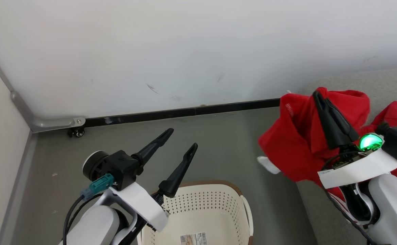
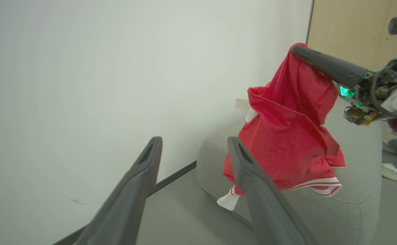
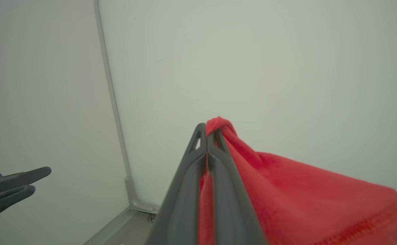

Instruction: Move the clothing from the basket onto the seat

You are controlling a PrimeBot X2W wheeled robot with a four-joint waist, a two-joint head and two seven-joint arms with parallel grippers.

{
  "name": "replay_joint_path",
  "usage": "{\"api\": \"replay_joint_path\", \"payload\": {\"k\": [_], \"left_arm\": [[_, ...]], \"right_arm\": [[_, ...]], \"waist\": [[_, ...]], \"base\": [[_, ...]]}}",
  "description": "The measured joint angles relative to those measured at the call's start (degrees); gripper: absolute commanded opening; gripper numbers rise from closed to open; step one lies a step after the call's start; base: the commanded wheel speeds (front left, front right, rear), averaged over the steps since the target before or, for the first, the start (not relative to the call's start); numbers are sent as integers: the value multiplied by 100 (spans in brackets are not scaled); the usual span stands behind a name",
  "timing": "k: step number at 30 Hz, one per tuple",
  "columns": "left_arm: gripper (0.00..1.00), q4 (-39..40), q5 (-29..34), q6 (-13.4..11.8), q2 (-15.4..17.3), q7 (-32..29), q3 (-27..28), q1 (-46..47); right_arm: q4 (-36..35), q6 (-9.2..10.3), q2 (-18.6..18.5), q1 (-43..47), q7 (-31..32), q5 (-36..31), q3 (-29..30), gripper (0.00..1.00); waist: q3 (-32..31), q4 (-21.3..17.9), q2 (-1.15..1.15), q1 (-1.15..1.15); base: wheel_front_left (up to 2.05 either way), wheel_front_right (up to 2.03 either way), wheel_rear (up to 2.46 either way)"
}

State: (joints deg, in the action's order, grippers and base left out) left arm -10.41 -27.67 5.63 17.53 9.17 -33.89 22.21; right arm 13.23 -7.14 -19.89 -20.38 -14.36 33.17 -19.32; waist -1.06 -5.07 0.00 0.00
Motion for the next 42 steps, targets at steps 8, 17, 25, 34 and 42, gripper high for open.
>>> {"api": "replay_joint_path", "payload": {"k": [8, 17, 25, 34, 42], "left_arm": [[100, 20, -46, 52, -79, 43, -229, -26], [100, 26, -107, 113, -113, 53, -489, -114], [100, 26, -237, 120, -111, 96, -610, -132], [100, 26, -297, 120, -80, 147, -638, -217], [100, 46, -297, 120, -22, 199, -631, -222]], "right_arm": [[-123, 0, 4, 495, -1, -196, 544, 0], [-367, 0, 116, 939, -2, -455, 1053, 0], [-588, 0, 218, 1268, -2, -609, 1356, 0], [-810, 1, 314, 1577, -4, -817, 1575, 0], [-934, 1, 322, 1557, 27, -831, 1513, 0]], "waist": [[-22, -106, 0, 0], [-34, -298, 0, 0], [-29, -546, 0, 0], [3, -877, 0, 0], [60, -1116, 0, 0]], "base": [[0, 0, 0], [0, 0, 0], [0, 0, 0], [0, 0, 0], [0, 0, 0]]}}
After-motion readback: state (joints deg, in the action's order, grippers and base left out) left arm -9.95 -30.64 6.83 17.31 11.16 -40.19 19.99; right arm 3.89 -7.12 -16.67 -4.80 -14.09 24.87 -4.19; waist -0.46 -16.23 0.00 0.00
